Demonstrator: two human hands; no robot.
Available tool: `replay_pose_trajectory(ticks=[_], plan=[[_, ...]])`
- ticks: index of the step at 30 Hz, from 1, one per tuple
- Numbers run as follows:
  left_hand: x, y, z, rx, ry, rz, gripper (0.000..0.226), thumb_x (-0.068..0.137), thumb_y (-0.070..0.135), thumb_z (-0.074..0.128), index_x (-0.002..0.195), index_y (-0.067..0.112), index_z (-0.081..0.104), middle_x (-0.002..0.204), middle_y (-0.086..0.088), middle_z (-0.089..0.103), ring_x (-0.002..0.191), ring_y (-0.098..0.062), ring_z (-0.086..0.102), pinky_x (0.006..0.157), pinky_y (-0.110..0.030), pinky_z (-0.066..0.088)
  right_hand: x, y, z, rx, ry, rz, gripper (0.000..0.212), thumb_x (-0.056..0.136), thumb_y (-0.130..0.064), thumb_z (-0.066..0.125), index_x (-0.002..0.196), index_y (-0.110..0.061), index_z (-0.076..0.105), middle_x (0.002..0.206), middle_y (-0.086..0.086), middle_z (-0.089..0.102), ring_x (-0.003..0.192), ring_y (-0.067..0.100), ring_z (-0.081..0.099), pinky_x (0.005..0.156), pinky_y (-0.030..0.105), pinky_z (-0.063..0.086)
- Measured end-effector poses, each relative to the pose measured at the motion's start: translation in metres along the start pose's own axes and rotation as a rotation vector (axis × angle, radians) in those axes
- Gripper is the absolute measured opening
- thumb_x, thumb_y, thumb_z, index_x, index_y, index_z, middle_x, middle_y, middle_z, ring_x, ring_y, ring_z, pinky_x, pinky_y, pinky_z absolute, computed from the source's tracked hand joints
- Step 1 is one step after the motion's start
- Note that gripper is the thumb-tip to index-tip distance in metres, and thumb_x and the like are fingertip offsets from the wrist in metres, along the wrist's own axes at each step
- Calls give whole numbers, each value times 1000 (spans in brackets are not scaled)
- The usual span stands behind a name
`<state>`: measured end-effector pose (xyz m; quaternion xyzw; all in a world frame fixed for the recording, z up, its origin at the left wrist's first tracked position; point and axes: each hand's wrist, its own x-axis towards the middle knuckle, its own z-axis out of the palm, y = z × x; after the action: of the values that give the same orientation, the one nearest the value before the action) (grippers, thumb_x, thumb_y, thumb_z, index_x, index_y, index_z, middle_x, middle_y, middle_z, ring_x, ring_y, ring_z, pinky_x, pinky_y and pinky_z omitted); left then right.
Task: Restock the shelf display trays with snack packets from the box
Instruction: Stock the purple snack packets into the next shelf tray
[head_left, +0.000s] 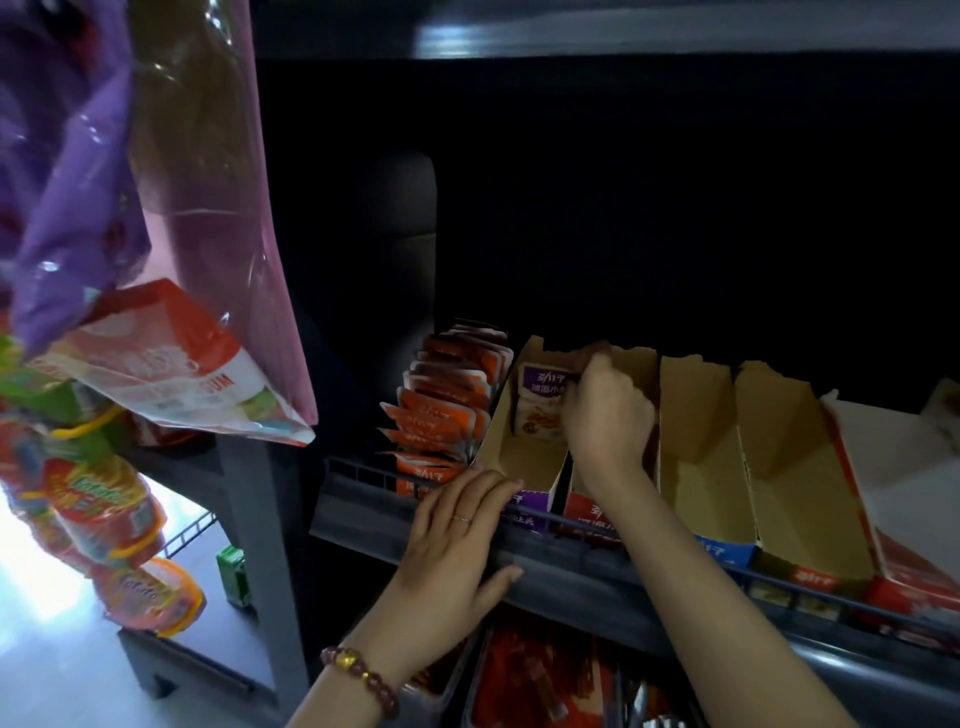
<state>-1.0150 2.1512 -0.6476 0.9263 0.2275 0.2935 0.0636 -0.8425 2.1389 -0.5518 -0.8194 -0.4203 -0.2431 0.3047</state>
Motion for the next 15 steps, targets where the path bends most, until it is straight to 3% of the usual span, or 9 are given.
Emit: replay_pose_trajectory(ticks=[4, 6, 8, 13, 15], plan=[[1, 1, -5, -4, -8, 10, 70, 85, 48, 44, 140, 41, 2, 138, 30, 6, 130, 18, -20, 106, -12, -20, -1, 0, 0, 46, -27, -53, 16, 94, -15, 54, 109, -10, 58, 93, 8, 68, 81, 24, 66, 62, 30, 41], [0, 2, -5, 9, -18, 11, 71, 86, 47, 46, 139, 42, 0, 135, 32, 3, 128, 19, -22, 105, -12, -21, -1, -1, -1, 13, -87, -83, 22, 90, -16, 58, 111, -12, 57, 98, 6, 67, 95, 25, 62, 85, 38, 40], [0, 2, -4, 1, 2, 16, 70, 85, 48, 45, 140, 40, 3, 140, 28, 8, 130, 17, -19, 106, -12, -20, -2, -4, -3, -51, -193, -98, 31, 87, -18, 61, 117, -14, 55, 108, 4, 63, 112, 25, 53, 101, 47, 30], [-1, 3, -3, -8, -4, 16, 73, 89, 41, 54, 138, 42, -1, 147, 20, 12, 133, 12, -13, 107, -13, -20, -1, -5, -6, -58, -363, -69, 17, 87, -22, 56, 103, -20, 59, 114, 1, 59, 124, 27, 40, 110, 58, 10], [0, 3, -1, -10, 11, 13, 71, 87, 42, 52, 140, 38, 5, 147, 18, 15, 135, 9, -7, 109, -14, -17, 0, -4, -5, -62, -416, -68, 21, 88, -25, 54, 108, -20, 59, 122, 1, 55, 128, 28, 36, 111, 58, 7]])
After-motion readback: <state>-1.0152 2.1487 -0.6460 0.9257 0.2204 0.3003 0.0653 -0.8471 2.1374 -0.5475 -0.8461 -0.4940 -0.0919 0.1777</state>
